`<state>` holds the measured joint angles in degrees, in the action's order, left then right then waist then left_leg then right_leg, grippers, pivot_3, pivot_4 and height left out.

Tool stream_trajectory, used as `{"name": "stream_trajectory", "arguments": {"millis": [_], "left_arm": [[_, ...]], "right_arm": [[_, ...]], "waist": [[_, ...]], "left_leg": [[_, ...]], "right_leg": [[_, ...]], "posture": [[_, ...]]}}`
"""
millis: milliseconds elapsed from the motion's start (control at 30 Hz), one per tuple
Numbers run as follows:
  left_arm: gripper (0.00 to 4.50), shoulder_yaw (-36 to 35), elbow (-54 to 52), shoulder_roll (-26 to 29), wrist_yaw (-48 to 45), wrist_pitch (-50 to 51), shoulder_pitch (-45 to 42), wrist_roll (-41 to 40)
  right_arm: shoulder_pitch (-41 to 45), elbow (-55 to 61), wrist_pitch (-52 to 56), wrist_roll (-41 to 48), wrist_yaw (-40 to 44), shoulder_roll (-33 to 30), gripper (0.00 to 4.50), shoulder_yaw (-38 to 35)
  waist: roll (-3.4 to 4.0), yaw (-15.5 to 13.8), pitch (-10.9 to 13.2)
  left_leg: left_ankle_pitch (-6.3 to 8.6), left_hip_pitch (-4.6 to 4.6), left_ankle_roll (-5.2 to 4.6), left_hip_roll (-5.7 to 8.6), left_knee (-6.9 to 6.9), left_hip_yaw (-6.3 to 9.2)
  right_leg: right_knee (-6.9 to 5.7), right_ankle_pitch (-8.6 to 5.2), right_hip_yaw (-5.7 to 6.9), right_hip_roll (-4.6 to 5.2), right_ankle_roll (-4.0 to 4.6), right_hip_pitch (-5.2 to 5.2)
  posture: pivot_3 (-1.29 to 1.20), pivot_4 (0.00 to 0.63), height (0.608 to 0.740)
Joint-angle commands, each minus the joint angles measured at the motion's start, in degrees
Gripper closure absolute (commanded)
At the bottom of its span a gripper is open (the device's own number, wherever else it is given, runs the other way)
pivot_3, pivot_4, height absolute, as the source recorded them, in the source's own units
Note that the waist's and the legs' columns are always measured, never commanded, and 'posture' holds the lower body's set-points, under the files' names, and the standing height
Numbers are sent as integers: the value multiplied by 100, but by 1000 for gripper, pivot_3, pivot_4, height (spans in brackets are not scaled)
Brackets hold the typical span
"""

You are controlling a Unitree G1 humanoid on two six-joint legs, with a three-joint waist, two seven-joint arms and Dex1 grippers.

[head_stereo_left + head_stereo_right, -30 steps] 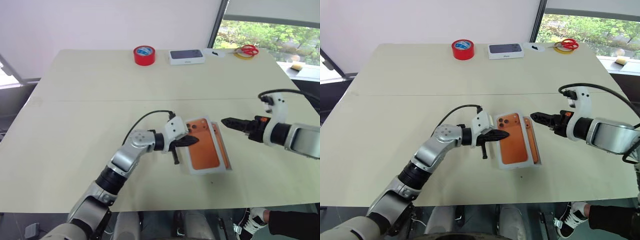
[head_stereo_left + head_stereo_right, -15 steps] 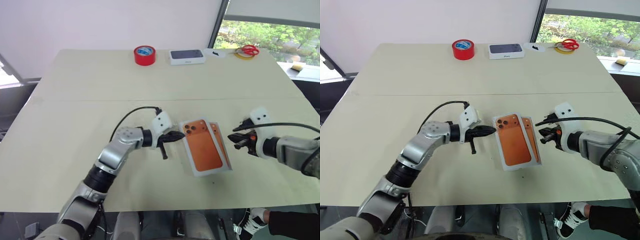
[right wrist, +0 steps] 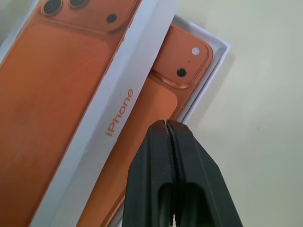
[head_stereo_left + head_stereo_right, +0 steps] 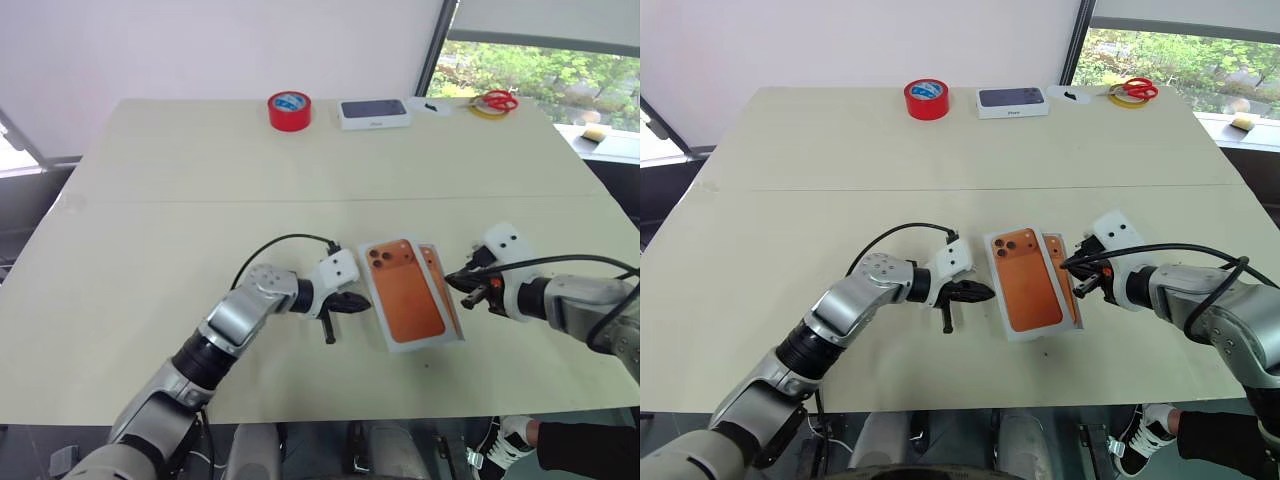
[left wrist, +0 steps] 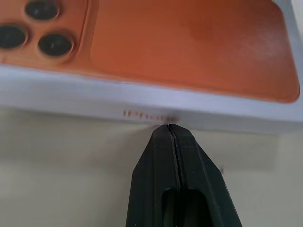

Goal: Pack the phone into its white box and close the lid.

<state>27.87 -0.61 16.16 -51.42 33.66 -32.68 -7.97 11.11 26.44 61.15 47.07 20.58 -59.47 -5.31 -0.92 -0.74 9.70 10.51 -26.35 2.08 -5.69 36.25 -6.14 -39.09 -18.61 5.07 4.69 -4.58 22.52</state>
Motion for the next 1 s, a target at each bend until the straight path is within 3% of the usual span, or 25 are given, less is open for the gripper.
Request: {"name": "stream_trajectory", "arguments": {"millis": [33, 500, 1000], "left_arm": [[4500, -58, 15, -189, 140, -195, -111, 41], [4500, -329, 158, -775, 486, -119, -149, -103], [4500, -389, 489, -920, 643, -124, -248, -53]], "right_arm": [[-41, 291, 38, -139, 70, 47, 4462, -214], [-275, 401, 113, -572, 238, 202, 4462, -290], [-323, 329, 162, -1010, 328, 384, 4462, -335]], "waist": [[0, -1, 0], [0, -6, 0], [0, -3, 0]], "left_leg": [[0, 0, 0, 0, 0, 0], [0, 0, 0, 1, 4, 1], [0, 1, 0, 1, 4, 1]], "right_leg": [[0, 0, 0, 0, 0, 0], [0, 0, 0, 1, 0, -3], [-1, 0, 0, 0, 0, -3]], "posture": [[0, 150, 730], [0, 150, 730], [0, 150, 730]]}}
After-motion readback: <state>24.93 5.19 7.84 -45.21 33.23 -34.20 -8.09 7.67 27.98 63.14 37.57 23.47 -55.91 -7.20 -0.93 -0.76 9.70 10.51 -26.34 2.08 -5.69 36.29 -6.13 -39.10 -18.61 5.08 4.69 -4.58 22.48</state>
